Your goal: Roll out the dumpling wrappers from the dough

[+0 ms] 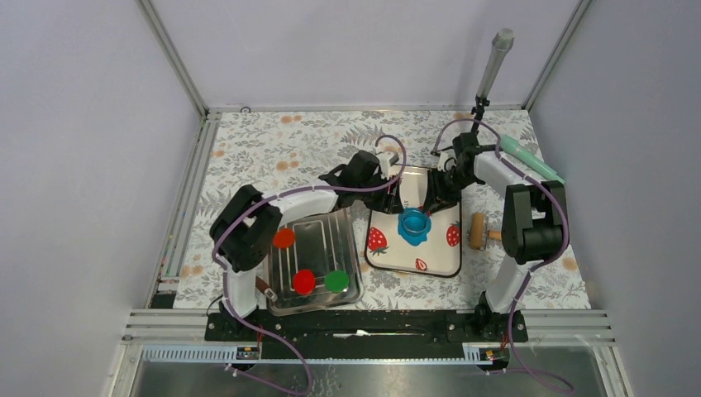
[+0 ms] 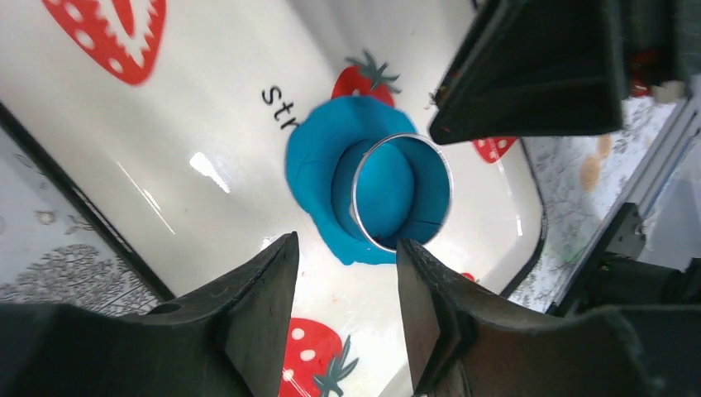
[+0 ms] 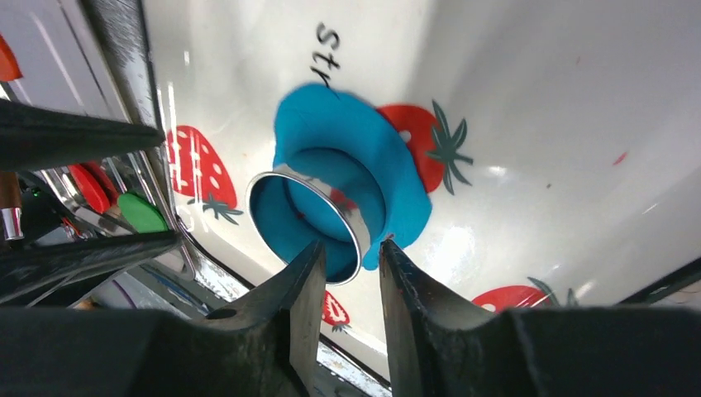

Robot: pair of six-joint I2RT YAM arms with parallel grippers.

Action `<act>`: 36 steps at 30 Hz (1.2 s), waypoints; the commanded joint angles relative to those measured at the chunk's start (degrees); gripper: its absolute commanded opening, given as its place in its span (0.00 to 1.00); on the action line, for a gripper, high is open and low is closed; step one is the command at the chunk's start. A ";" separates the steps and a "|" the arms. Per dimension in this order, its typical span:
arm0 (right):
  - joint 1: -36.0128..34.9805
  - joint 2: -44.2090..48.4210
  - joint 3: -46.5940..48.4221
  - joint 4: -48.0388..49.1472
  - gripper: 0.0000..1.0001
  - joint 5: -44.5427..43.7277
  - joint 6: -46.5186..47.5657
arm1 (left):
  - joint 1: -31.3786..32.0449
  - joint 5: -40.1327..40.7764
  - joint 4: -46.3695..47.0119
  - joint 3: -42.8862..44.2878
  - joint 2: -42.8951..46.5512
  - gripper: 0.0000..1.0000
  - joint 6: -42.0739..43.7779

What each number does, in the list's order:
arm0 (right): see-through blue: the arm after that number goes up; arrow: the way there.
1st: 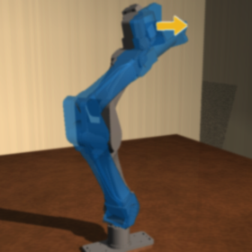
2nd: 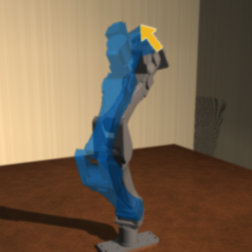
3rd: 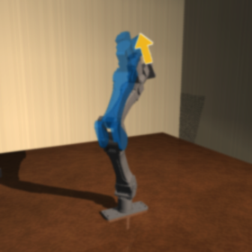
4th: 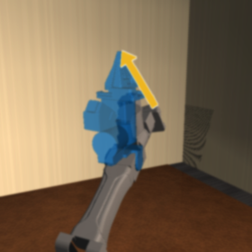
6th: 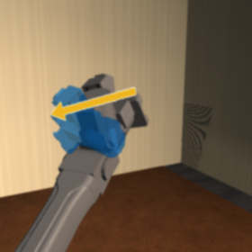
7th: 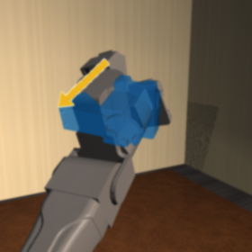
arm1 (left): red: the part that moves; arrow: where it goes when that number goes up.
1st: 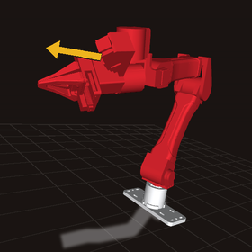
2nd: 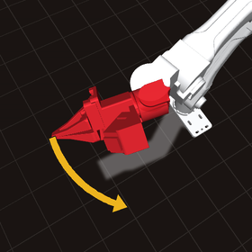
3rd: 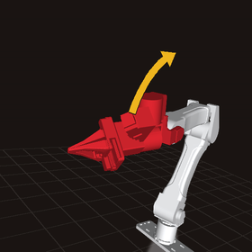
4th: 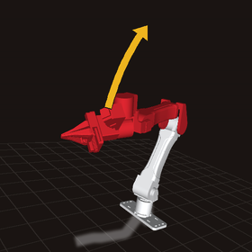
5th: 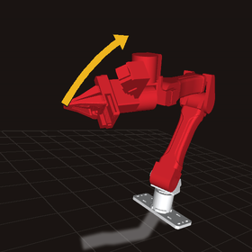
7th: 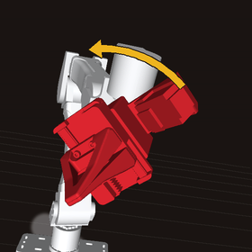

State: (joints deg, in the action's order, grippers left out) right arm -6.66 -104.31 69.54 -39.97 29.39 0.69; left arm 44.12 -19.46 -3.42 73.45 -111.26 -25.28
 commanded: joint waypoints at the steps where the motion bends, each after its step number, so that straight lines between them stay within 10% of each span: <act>1: 0.41 0.22 5.81 -3.39 0.38 -0.70 3.68 | -0.90 -0.62 0.11 0.92 6.77 0.51 1.86; 14: 0.24 -7.48 11.35 -6.37 0.42 9.45 17.97 | 5.49 -12.11 12.38 -8.51 8.68 0.47 34.72; 36: -0.64 -10.86 9.89 -6.72 0.33 9.73 24.48 | 8.17 -8.31 12.50 -2.03 -1.21 0.41 41.70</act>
State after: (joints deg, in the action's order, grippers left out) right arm -6.74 -114.41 79.53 -44.99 37.67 22.94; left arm 51.92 -29.32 5.39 68.58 -111.31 14.76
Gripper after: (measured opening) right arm 0.333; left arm 0.421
